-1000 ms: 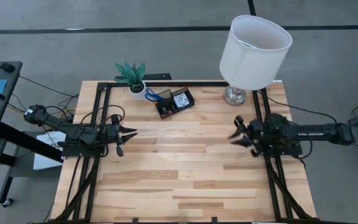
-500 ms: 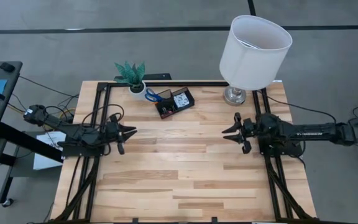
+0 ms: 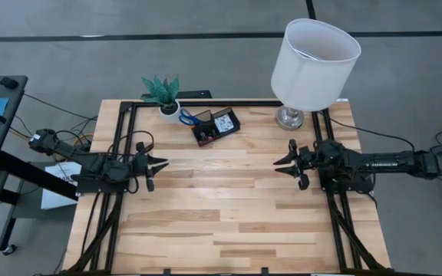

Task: Pick and place office supplies into organizer
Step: Return to Home Position

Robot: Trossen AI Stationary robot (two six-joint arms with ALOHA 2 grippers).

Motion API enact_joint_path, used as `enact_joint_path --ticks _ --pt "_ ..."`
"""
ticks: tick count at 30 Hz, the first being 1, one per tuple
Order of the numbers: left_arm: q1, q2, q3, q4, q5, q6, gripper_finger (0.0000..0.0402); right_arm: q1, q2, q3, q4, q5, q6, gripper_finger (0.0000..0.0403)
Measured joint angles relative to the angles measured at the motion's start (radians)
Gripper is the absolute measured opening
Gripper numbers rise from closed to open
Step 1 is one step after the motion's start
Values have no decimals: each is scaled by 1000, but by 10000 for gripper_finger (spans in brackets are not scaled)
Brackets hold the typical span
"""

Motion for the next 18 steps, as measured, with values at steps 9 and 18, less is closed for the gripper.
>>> enact_joint_path --ticks 9,18 --pt "0 0 0 -1 0 7 63 0 0 0 0 0 0 100" --pt "0 0 0 -1 0 0 63 0 0 0 0 0 0 100"
